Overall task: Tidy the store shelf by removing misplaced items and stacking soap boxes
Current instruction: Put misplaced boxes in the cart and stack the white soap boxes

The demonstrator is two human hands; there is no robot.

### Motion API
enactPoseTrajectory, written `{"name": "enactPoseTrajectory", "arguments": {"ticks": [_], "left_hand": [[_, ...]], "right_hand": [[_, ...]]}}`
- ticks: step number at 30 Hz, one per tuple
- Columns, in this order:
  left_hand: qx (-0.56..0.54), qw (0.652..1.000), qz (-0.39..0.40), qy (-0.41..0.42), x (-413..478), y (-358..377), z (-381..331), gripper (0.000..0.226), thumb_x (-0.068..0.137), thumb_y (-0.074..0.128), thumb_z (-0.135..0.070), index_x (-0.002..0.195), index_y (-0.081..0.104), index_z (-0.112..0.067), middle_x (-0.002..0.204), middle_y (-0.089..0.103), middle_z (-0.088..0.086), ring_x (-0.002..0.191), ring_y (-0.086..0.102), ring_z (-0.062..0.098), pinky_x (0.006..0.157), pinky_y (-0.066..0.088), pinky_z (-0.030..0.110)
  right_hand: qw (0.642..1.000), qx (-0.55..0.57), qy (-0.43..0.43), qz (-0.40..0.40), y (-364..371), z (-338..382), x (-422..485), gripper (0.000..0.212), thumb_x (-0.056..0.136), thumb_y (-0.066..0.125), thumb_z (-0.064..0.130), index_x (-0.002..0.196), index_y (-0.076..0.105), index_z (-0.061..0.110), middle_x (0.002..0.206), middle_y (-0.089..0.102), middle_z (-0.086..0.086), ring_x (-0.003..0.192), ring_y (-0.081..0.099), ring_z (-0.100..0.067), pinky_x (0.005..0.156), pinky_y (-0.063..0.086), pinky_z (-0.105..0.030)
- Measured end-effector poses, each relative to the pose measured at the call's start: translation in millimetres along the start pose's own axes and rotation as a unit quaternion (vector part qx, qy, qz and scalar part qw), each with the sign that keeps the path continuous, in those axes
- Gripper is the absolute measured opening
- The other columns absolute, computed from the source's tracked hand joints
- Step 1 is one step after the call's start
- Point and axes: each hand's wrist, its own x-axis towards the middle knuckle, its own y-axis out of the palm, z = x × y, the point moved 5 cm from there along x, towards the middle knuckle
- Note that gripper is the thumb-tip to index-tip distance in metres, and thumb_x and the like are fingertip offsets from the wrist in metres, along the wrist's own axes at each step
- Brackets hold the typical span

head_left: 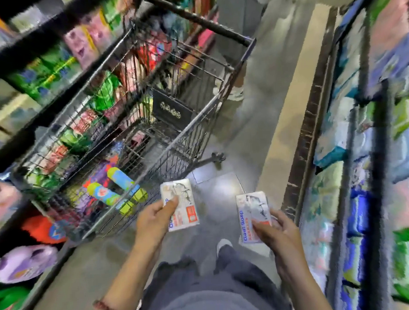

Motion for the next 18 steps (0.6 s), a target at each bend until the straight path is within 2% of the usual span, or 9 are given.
{"name": "enactPoseTrajectory", "arguments": {"ticks": [2, 3, 5, 8, 11, 15, 18], "left_hand": [[-0.024, 0.999, -0.042, -0.007, 7, 9, -6, 0.042, 0.090, 0.060, -0.014, 0.049, 0.066, -0.012, 0.051, 0.065, -0.002, 0.042, 0.055, 0.002, 0.043, 0.041, 0.013], [-0.043, 0.997, -0.061, -0.019, 10, 13, -7, 0.043, 0.089, 0.061, -0.015, 0.047, 0.066, -0.012, 0.053, 0.065, 0.000, 0.045, 0.056, 0.005, 0.047, 0.043, 0.015], [-0.077, 0.991, -0.103, -0.028, 16, 11, -8, 0.033, 0.085, 0.066, -0.021, 0.054, 0.067, -0.010, 0.063, 0.068, 0.008, 0.056, 0.059, 0.015, 0.062, 0.045, 0.028], [-0.101, 0.980, -0.166, -0.033, 22, 0, -9, 0.024, 0.076, 0.076, -0.031, 0.066, 0.069, -0.011, 0.074, 0.071, 0.013, 0.066, 0.062, 0.021, 0.067, 0.048, 0.035], [-0.139, 0.966, -0.215, -0.040, 31, -16, -6, 0.010, 0.088, 0.064, -0.016, 0.087, 0.070, -0.008, 0.086, 0.073, 0.014, 0.076, 0.067, 0.024, 0.068, 0.056, 0.030], [-0.173, 0.947, -0.268, -0.037, 54, -47, -11, 0.008, 0.088, 0.064, -0.014, 0.088, 0.070, -0.009, 0.081, 0.075, 0.007, 0.068, 0.069, 0.014, 0.063, 0.057, 0.024], [-0.190, 0.941, -0.278, -0.032, 81, -74, -17, 0.009, 0.087, 0.065, -0.013, 0.089, 0.069, -0.005, 0.079, 0.074, 0.007, 0.067, 0.069, 0.015, 0.059, 0.057, 0.023]], "right_hand": [[0.999, -0.016, 0.013, 0.047, 5, 18, 29, 0.040, 0.057, 0.067, 0.012, 0.096, 0.062, 0.012, 0.080, 0.074, -0.004, 0.067, 0.069, -0.016, 0.057, 0.054, -0.024], [0.997, -0.029, 0.020, 0.069, 10, 25, 44, 0.041, 0.058, 0.068, 0.012, 0.098, 0.063, 0.009, 0.082, 0.074, -0.006, 0.069, 0.069, -0.017, 0.058, 0.054, -0.024], [0.992, -0.061, 0.028, 0.108, 23, 37, 72, 0.042, 0.060, 0.068, 0.011, 0.101, 0.065, 0.005, 0.086, 0.073, -0.009, 0.071, 0.068, -0.019, 0.058, 0.054, -0.025], [0.982, -0.092, 0.042, 0.162, 54, 51, 110, 0.034, 0.067, 0.074, 0.003, 0.100, 0.065, 0.003, 0.086, 0.073, -0.011, 0.069, 0.067, -0.018, 0.053, 0.052, -0.024], [0.968, -0.135, 0.054, 0.206, 93, 59, 136, 0.021, 0.078, 0.068, -0.005, 0.095, 0.064, 0.007, 0.088, 0.073, -0.010, 0.072, 0.069, -0.019, 0.057, 0.054, -0.025], [0.948, -0.150, 0.070, 0.270, 159, 68, 152, 0.020, 0.082, 0.062, -0.007, 0.096, 0.062, 0.007, 0.084, 0.074, -0.007, 0.070, 0.070, -0.016, 0.056, 0.053, -0.023], [0.937, -0.163, 0.059, 0.304, 210, 73, 162, 0.026, 0.078, 0.067, -0.006, 0.101, 0.061, 0.004, 0.084, 0.074, -0.005, 0.072, 0.068, -0.015, 0.057, 0.052, -0.021]]}}
